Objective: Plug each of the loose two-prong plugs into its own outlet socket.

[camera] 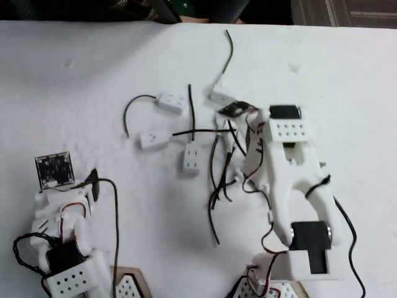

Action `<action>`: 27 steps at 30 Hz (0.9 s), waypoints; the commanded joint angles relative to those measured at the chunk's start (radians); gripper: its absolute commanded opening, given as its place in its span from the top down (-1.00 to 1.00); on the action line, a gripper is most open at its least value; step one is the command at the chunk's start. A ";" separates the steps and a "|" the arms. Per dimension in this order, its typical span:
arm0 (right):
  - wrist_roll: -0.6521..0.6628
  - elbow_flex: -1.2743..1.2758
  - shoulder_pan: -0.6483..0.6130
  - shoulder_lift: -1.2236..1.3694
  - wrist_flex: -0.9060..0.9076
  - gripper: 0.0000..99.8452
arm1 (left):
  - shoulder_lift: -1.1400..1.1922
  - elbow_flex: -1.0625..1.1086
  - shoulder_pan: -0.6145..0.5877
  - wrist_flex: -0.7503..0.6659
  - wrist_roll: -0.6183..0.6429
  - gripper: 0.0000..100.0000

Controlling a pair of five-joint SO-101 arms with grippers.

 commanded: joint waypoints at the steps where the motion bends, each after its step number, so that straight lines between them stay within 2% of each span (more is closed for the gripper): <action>1: 0.028 0.061 0.047 -0.021 -0.128 0.70 | -0.010 -0.005 0.005 -0.017 -0.009 0.41; 9: 0.038 0.060 0.145 0.056 -0.143 0.71 | -0.010 -0.005 0.004 -0.017 -0.009 0.41; 15: 0.038 0.066 0.137 0.064 -0.153 0.71 | -0.010 -0.005 0.002 -0.017 -0.009 0.41; 19: 0.038 0.083 0.143 0.076 -0.223 0.71 | -0.010 -0.005 0.002 -0.017 -0.009 0.41; 27: 0.038 0.048 0.139 0.225 -0.236 0.71 | -0.010 -0.005 0.002 -0.017 -0.009 0.41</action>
